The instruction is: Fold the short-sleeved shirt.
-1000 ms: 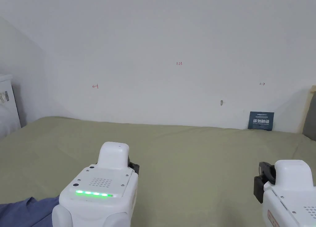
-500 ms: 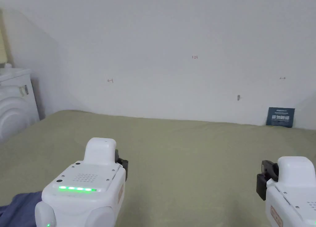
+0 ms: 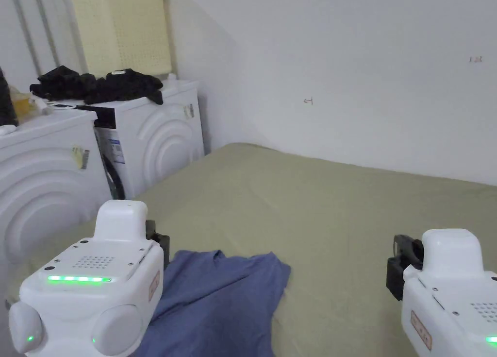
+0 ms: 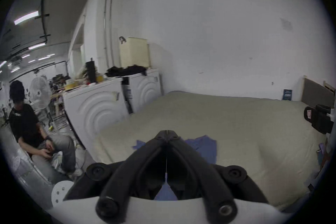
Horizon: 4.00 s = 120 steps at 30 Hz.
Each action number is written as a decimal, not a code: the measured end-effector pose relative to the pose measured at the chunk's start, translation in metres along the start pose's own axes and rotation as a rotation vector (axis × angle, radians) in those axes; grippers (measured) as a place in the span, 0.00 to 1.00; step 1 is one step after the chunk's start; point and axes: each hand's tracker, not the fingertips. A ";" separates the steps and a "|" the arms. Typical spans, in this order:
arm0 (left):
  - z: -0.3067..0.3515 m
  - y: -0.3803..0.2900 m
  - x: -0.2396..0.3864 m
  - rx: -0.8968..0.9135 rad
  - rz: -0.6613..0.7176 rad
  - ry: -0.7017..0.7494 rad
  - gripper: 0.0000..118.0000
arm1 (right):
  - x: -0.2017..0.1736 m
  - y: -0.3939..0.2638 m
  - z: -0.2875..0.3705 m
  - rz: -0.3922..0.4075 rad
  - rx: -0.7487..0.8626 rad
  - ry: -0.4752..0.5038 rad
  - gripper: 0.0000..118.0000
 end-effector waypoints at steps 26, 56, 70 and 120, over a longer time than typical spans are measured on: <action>-0.241 -0.110 0.061 -0.574 -0.003 -0.274 0.55 | 0.015 -0.081 -0.084 -0.025 -0.245 0.033 0.01; -0.206 -0.007 0.212 -0.402 -0.133 -0.542 0.00 | 0.144 -0.090 0.029 -0.071 -0.287 -0.232 0.01; -0.120 -0.008 0.530 -0.439 -0.310 -1.016 0.00 | 0.244 -0.110 0.098 -0.171 -0.314 -0.476 0.01; -0.096 -0.074 0.157 -0.389 -0.107 -0.450 0.01 | 0.177 -0.084 0.119 -0.145 -0.201 -0.423 0.01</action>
